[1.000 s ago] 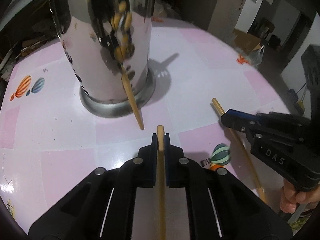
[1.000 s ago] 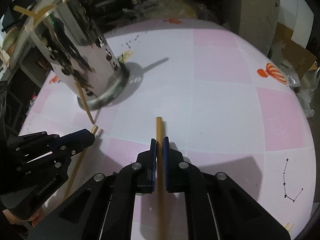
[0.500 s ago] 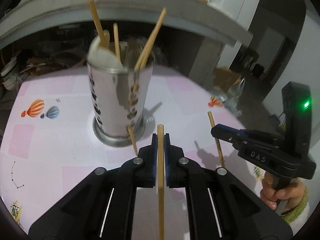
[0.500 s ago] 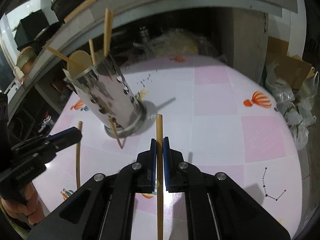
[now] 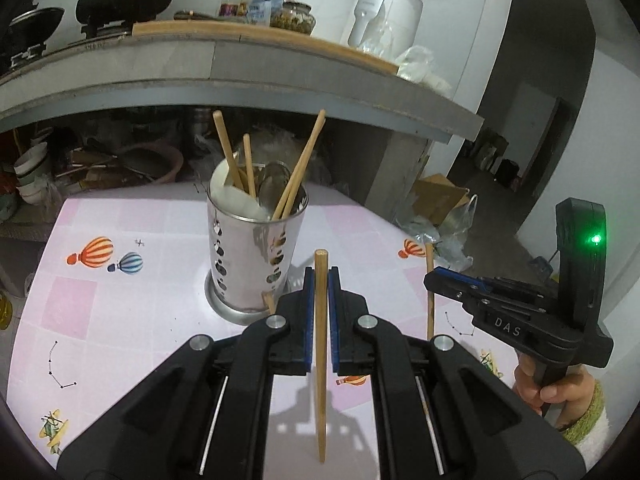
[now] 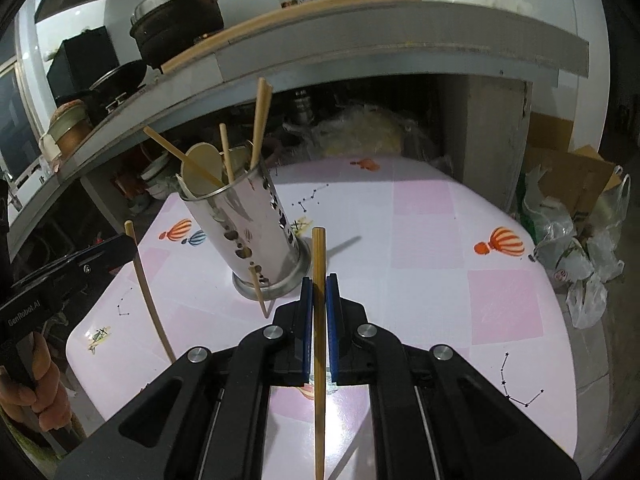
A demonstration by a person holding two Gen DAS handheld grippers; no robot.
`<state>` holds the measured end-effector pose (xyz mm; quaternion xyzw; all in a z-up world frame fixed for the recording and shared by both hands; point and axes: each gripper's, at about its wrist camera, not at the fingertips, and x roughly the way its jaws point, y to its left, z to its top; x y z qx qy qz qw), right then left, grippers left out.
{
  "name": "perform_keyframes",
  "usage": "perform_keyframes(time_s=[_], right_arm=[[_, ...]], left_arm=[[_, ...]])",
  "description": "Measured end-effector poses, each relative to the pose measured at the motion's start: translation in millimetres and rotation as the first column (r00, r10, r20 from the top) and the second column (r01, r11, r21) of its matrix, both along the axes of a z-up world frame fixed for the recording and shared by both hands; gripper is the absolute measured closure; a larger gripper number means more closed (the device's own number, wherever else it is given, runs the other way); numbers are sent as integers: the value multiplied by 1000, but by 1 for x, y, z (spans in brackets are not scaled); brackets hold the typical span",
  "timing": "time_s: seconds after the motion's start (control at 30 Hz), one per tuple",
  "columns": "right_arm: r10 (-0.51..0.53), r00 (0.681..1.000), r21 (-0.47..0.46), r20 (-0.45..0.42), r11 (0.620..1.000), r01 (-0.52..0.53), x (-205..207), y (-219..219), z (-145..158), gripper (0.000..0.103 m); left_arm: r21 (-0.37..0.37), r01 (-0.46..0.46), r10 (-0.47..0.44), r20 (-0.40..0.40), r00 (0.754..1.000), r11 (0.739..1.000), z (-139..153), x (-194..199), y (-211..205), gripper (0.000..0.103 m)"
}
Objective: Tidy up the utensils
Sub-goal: 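Lift the chopstick upright with the left tool while the right tool lifts its chopstick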
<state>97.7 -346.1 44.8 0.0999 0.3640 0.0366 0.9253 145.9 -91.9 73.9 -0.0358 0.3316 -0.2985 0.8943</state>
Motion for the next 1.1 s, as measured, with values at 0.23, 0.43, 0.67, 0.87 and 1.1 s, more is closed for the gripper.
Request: perform_keyframes(time_s=[0.23, 0.43, 0.67, 0.87, 1.1], right_arm=[[4, 999, -13, 46, 1000, -3, -10, 1, 17, 96], [10, 997, -19, 78, 1000, -8, -16, 1, 32, 96], [48, 990, -18, 133, 999, -46, -15, -2, 64, 96], [102, 973, -34, 207, 995, -98, -5, 0, 110, 96], [168, 938, -93, 302, 985, -147, 18, 13, 167, 96]], left_arm=[[-16, -1, 2, 43, 999, 1000, 17, -7, 2, 98], [-27, 9, -7, 77, 997, 1000, 33, -13, 1, 98], [-34, 23, -18, 134, 991, 999, 60, -20, 1, 98], [-56, 22, -9, 230, 973, 998, 105, -21, 5, 98], [-85, -8, 36, 332, 943, 996, 151, -3, 10, 98]])
